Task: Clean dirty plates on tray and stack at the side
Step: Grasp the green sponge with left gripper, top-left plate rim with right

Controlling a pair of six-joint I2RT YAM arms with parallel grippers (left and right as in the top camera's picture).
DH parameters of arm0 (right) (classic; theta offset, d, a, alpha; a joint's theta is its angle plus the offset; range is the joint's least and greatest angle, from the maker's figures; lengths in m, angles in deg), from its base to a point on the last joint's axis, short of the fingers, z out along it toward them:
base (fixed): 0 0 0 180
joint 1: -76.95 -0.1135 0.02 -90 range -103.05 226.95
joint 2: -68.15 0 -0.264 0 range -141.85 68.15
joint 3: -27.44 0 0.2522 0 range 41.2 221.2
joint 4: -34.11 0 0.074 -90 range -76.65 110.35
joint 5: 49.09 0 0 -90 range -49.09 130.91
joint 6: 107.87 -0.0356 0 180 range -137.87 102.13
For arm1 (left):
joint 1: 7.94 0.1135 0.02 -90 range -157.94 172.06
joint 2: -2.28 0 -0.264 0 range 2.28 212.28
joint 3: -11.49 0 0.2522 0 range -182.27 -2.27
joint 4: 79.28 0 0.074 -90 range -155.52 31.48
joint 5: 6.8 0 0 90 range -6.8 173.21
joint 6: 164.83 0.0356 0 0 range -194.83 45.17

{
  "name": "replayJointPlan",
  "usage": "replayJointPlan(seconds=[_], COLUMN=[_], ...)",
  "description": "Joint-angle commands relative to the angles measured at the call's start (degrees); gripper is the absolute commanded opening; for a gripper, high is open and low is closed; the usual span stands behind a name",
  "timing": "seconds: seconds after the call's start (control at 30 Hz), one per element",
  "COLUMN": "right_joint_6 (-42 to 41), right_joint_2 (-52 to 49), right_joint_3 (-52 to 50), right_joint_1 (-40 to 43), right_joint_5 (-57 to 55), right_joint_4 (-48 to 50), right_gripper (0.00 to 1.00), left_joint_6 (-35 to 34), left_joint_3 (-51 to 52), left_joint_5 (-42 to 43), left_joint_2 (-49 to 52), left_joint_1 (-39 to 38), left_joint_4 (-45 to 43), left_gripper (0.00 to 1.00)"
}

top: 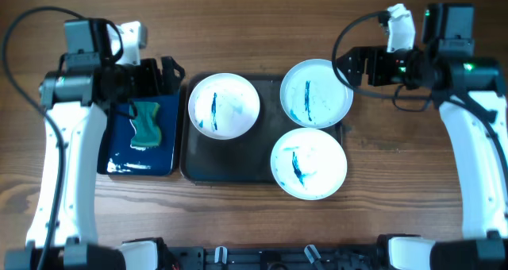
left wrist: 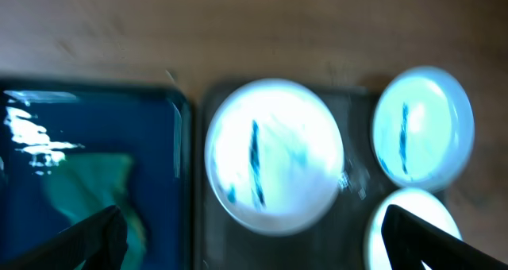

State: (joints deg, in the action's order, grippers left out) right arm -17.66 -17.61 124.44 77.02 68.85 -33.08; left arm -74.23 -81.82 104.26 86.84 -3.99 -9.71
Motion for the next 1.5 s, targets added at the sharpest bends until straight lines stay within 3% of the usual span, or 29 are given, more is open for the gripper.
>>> replayJointPlan(seconds=[0.0, 0.1, 0.17, 0.2, 0.3, 0.5, 0.6, 0.7, 0.87, 1.0, 1.13, 1.3, 1.47], right_joint_6=[-3.7, -11.1, -17.3, -19.1, -23.0, -24.5, -25.9, -26.7, -25.9, -25.9, -25.9, -25.9, -25.9], right_joint_2=[-4.7, -8.1, -11.0, -12.4, -18.4, -28.5, -32.1, -34.2, -37.2, -39.3, -39.4, -39.4, -39.4], right_joint_3=[1.2, 1.3, 1.3, 1.3, 1.3, 3.1, 3.1, 3.1, 2.9, 2.9, 2.9, 2.9, 2.9], right_joint_1=[-1.5, -10.0, -17.0, -19.1, -24.3, -28.0, -28.0, -28.3, -28.3, -29.3, -29.3, -29.3, -29.3], right_joint_5=[8.1, -1.2, -7.1, -8.1, -8.0, -10.1, -10.6, -12.7, -13.0, -11.0, -11.0, -11.0, -11.0], right_joint_4=[1.8, 4.2, 6.4, 7.4, 10.3, 13.5, 15.0, 17.6, 21.4, 22.7, 22.7, 22.7, 23.1], right_gripper=[0.88, 0.77, 0.76, 0.74, 0.68, 0.52, 0.39, 0.35, 0.26, 0.20, 0.08, 0.05, 0.04], left_joint_6=[0.2, -1.6, -24.1, -24.4, -24.5, -25.0, -21.9, -21.1, -14.9, -16.6, -17.8, -18.4, -13.7], left_joint_3=[-0.9, -0.9, -0.9, -0.9, -0.9, -0.9, -0.9, -0.9, -0.9, -0.9, 2.4, 14.4, 24.0], left_joint_5=[5.4, 7.4, -7.2, -7.8, -12.4, -13.7, -16.8, -23.0, -25.1, -25.9, -25.8, -22.9, -19.6], left_joint_2=[3.4, 4.0, 4.4, 4.5, 4.5, 4.5, 4.5, 4.5, 4.5, 4.5, 4.5, 4.5, 5.7], left_joint_1=[0.3, 0.5, 2.3, 3.0, 3.5, 3.5, 3.5, 3.5, 3.6, 5.7, 8.3, 8.3, 6.3], left_joint_4=[0.4, -2.2, -1.5, -1.2, -1.3, -2.3, 0.7, 4.5, 8.8, 9.9, 9.5, 0.0, -21.9], left_gripper=[1.00, 1.00, 1.00, 1.00, 0.91, 0.92, 0.94, 0.95, 0.95, 0.96, 0.95, 0.90, 0.78])
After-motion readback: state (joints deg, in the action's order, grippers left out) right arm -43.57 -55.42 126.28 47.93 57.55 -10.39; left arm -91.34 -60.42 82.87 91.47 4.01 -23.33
